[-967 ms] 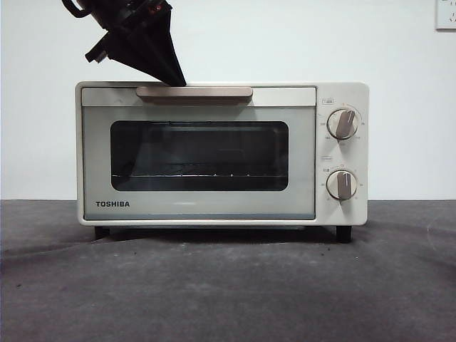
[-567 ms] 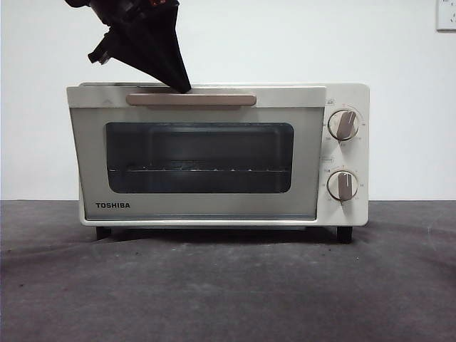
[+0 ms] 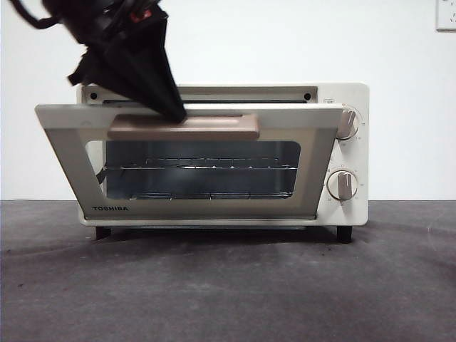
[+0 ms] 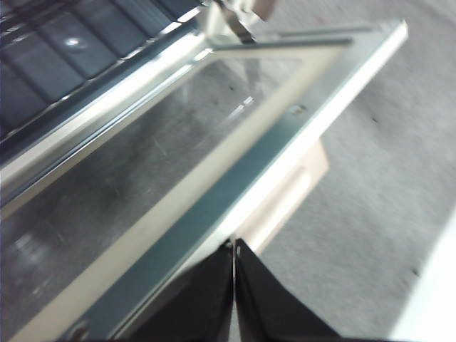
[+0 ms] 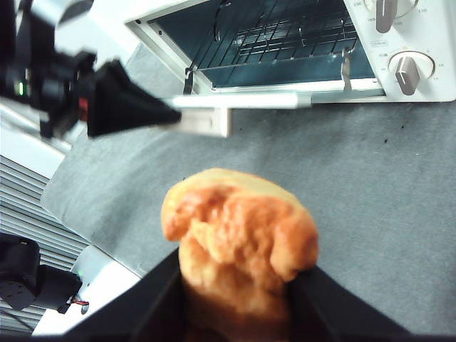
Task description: The left arm flap open the oven, the right arm pick bread and place it into oven, the left arm flap close the oven
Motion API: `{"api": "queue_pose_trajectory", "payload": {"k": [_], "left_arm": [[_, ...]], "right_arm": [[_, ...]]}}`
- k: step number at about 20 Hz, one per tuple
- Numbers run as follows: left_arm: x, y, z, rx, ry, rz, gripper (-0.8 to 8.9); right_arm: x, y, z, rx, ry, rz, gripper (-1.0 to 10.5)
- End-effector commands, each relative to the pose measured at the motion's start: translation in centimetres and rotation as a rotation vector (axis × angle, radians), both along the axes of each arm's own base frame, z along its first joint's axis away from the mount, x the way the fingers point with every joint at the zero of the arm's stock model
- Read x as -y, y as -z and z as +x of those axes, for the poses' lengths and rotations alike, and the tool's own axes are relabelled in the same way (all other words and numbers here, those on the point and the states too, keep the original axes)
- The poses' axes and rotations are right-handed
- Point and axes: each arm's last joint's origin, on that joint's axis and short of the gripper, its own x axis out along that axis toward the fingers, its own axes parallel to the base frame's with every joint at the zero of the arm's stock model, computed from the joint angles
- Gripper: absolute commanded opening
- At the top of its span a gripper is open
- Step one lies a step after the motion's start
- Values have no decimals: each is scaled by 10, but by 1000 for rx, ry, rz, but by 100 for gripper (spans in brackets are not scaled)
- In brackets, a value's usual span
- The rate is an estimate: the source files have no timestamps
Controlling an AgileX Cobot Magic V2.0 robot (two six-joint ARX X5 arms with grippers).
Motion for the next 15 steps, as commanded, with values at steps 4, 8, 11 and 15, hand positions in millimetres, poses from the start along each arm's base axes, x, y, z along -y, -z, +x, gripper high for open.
{"api": "queue_pose_trajectory", "payload": {"k": [4, 8, 11, 15], "left_arm": [[-6, 30, -19, 45, -118, -19, 10], [-2, 52, -32, 58, -166, -12, 10], [0, 63, -39, 38, -160, -1, 10], [-1, 74, -46, 14, -150, 21, 10]], "right_arm": [[0, -8, 0, 42, -3, 20, 158], [0, -8, 0, 42, -3, 20, 158], [0, -8, 0, 41, -3, 20, 158], [0, -8, 0, 41, -3, 20, 158]]}}
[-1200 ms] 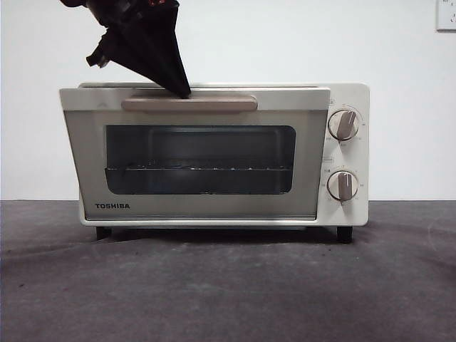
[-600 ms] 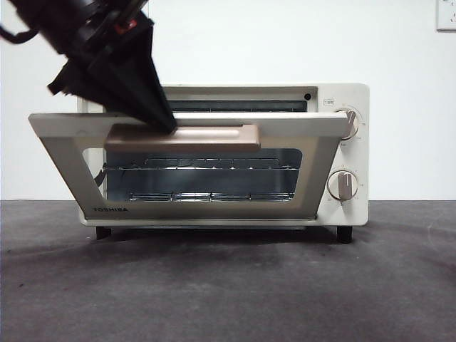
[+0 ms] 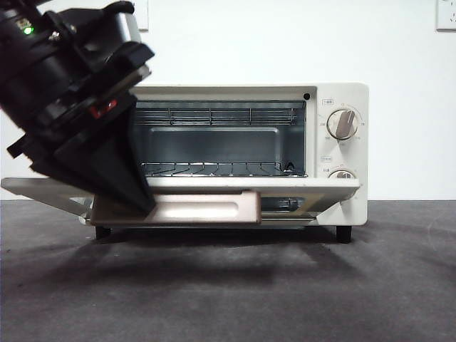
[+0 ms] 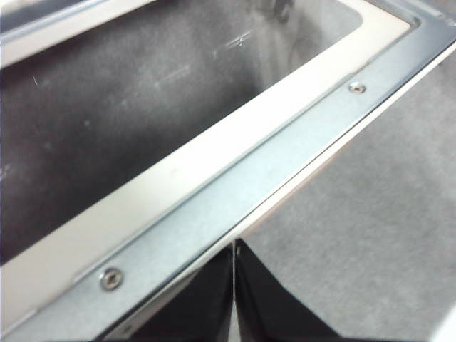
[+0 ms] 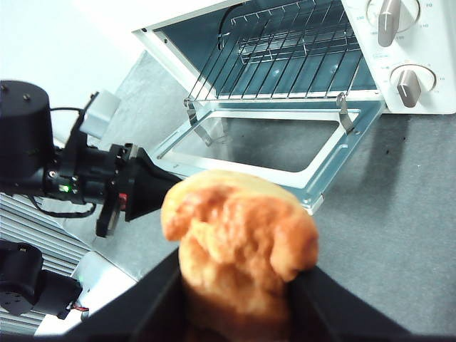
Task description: The left arm flap open the oven, the right arm pick bread and place it into oven, the left arm flap close the oven
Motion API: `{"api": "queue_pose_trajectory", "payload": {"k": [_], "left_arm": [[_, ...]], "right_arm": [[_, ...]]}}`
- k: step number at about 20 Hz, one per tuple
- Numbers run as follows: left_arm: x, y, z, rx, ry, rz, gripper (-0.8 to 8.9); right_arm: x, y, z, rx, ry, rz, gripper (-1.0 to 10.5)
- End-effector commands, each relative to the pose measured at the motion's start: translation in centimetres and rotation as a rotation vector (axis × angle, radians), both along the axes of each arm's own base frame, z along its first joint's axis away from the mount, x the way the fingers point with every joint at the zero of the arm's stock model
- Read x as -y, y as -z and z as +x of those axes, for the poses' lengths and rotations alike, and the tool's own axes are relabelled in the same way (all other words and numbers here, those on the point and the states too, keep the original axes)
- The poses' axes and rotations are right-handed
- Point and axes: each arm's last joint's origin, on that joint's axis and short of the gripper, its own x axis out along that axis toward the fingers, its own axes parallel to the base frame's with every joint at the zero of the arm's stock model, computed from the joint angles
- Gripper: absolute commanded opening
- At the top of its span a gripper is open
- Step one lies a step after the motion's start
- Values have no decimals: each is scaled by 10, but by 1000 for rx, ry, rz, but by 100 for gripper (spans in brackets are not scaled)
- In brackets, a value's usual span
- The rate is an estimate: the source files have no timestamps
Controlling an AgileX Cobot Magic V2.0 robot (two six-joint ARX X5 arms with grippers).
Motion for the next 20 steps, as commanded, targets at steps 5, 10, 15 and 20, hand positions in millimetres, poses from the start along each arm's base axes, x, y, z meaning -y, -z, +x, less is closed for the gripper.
{"api": "queue_pose_trajectory", "payload": {"k": [5, 10, 15, 20], "left_arm": [[4, 1, 0, 15, -18, 7, 10], [5, 2, -2, -9, 16, 5, 10], [3, 0, -6, -41, 48, -4, 10], [-16, -33, -26, 8, 52, -82, 10]], "right_arm": [[0, -6, -1, 17, -3, 13, 158], [0, -6, -1, 16, -2, 13, 158], [-1, -6, -1, -22, -5, 49, 158], [-5, -6, 14, -60, -18, 68, 158]]}}
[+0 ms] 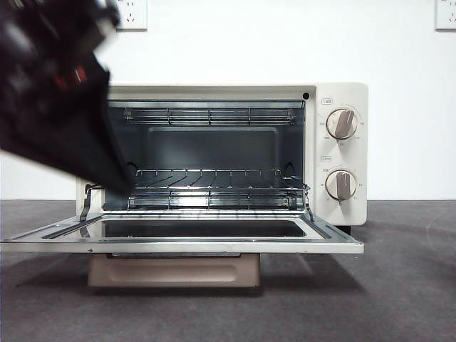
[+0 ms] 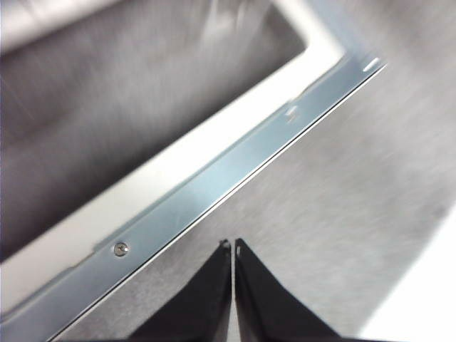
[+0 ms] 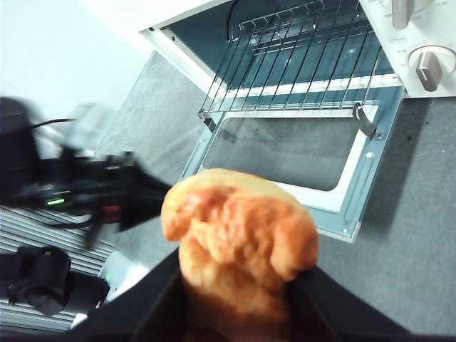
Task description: The left arm flap open the oven, the right arm pick bread and place it into oven, the left arm flap close the oven
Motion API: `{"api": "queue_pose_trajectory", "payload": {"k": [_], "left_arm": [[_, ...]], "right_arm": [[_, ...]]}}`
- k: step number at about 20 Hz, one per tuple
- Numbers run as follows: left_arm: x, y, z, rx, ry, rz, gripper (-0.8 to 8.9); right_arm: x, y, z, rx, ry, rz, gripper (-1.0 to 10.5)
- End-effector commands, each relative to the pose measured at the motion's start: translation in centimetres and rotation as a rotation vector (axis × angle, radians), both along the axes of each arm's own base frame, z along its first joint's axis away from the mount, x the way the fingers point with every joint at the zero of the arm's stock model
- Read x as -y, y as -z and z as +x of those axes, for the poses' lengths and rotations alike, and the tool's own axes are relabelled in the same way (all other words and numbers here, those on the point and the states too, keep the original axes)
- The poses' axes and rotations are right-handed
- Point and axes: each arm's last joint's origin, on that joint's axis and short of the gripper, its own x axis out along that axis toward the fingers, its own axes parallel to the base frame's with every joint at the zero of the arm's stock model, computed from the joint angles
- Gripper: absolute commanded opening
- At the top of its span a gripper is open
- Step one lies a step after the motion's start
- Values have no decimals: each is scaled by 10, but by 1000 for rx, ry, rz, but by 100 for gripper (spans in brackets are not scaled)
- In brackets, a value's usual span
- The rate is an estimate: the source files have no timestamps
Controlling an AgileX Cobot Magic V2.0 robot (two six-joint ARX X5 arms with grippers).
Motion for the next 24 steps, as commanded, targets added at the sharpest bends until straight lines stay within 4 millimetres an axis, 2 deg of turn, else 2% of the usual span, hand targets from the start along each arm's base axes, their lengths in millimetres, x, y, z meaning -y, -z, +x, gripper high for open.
{"api": "queue_pose_trajectory", "payload": {"k": [1, 5, 8, 17, 24], "left_arm": [[-9, -23, -11, 62, 2, -63, 10], [-33, -48, -35, 123, -44, -164, 10], [-52, -59, -51, 177, -103, -201, 10], [-89, -80, -83, 291, -220, -203, 10], [-102, -92, -95, 308, -254, -183, 10]], "right_arm": [[-4, -7, 11, 17, -4, 20, 158], [-18, -12, 38, 52, -11, 58, 158], [-40, -9, 61, 58, -15, 47, 158], [-106, 19, 105, 116, 70, -45, 158], [-137, 47, 136, 121, 108, -12, 158]]}}
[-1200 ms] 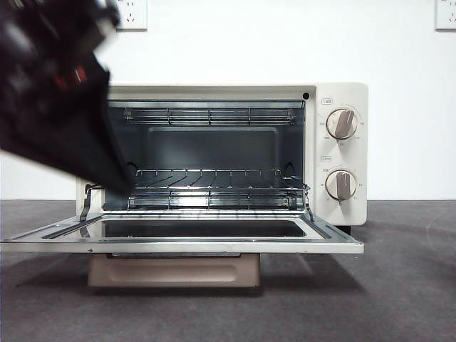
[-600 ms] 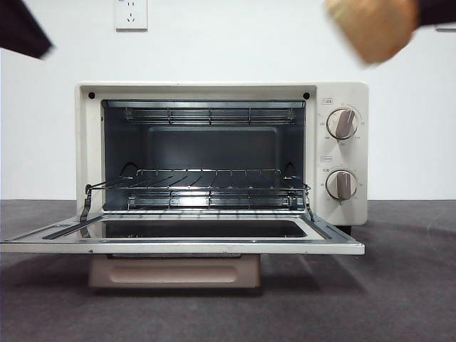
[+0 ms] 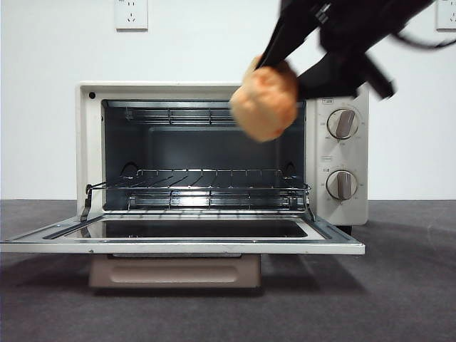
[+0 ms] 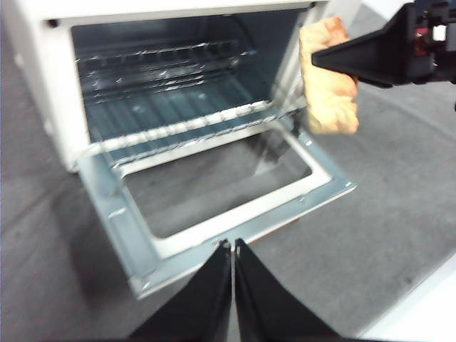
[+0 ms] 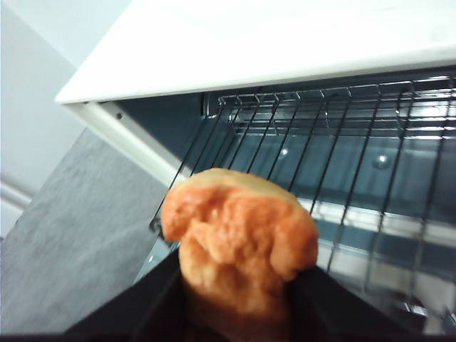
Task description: The left arm flap open the oven, the right arm pick bread and place it into oven, the left arm flap close the oven
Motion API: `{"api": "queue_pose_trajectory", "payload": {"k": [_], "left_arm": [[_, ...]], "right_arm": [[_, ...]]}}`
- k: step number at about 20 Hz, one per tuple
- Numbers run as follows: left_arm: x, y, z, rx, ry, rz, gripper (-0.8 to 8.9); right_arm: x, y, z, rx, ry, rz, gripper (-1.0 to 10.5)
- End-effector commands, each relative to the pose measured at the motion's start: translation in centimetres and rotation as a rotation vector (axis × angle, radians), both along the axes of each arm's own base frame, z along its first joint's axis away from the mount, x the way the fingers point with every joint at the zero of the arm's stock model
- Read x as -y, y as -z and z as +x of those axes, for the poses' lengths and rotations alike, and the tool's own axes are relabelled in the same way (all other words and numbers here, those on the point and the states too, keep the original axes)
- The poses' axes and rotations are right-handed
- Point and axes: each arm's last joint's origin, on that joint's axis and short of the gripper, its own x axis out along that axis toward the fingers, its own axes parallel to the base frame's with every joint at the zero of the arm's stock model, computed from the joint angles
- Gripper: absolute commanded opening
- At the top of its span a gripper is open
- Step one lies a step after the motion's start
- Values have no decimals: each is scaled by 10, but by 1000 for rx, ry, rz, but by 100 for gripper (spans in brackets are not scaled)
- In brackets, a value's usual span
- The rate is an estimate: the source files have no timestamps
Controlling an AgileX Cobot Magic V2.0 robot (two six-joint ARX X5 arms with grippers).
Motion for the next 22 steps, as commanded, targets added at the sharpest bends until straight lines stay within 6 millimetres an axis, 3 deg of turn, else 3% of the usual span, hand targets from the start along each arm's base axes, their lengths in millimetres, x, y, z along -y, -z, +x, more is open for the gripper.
{"api": "queue_pose_trajectory", "payload": {"k": [1, 9, 16, 22], "left_arm": [[-4, -12, -4, 20, -12, -14, 10], [-8, -25, -8, 48, -14, -41, 10], [-8, -24, -8, 39, -14, -31, 10], [-7, -24, -7, 36, -16, -26, 10]], "right_arm": [[-11, 7, 11, -15, 28, 31, 158], [-26, 33, 33, 14, 108, 49, 158], [-31, 37, 46, 28, 248, 66, 158], [-38, 42, 55, 19, 253, 54, 159]]}}
